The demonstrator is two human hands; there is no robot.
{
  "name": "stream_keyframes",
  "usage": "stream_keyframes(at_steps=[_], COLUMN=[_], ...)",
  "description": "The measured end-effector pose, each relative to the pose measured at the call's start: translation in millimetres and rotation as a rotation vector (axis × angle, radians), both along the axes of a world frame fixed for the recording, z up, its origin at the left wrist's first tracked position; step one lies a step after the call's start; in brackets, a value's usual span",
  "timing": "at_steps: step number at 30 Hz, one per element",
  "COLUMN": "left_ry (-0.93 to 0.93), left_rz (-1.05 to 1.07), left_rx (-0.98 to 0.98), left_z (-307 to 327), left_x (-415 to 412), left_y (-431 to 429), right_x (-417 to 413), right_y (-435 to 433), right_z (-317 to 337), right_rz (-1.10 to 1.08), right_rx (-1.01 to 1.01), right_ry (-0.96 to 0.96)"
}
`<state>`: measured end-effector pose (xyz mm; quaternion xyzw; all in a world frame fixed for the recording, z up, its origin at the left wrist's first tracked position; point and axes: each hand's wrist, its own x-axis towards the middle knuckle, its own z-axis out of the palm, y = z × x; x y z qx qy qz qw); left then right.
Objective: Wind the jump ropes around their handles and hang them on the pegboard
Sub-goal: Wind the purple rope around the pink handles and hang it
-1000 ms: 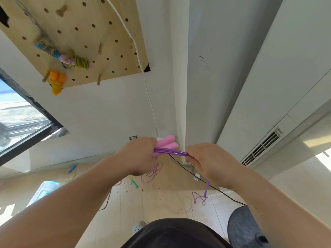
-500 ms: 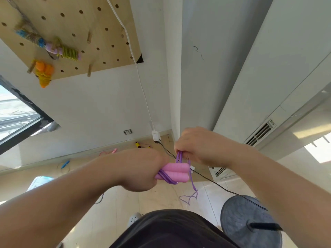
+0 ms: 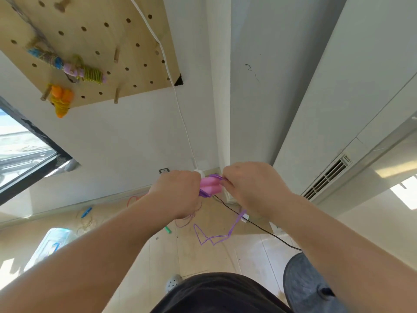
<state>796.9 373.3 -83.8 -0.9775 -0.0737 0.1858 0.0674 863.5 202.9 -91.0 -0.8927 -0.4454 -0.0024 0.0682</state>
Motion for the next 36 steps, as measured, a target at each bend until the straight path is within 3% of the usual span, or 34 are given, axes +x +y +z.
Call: stream_keyframes(at_steps=[4, 10, 16, 20, 27, 32, 36], left_ry=[-0.156, -0.408, -0.561, -0.542, -0.421, -0.361, -0.282], left_rz=[0.068, -0.012, 0.000, 0.070, 0.156, 0.149, 0.189], left_rx=[-0.068, 0.034, -0.095, -0.297, -0.472, -0.587, -0.841], left_z=[-3, 13, 40, 41, 25, 21, 23], left_x=[5, 6, 8, 10, 7, -3, -10], left_y=[-2, -12, -17, -10, 7, 8, 13], right_x=[-9, -16, -8, -1, -12, -13, -15], right_y=[-4, -11, -16, -16, -18, -26, -31], right_z=[-15, -12, 6, 1, 1, -13, -22], right_rz=[-0.156, -0.266, -0.288, -0.220, -0.233, -0.147, -0.068], right_rx=[0.264, 0.590, 0.615, 0.568, 0.776, 0.698, 0.559], right_ry=[-0.090, 0.030, -0.008, -0.071, 0.511, 0.552, 0.490])
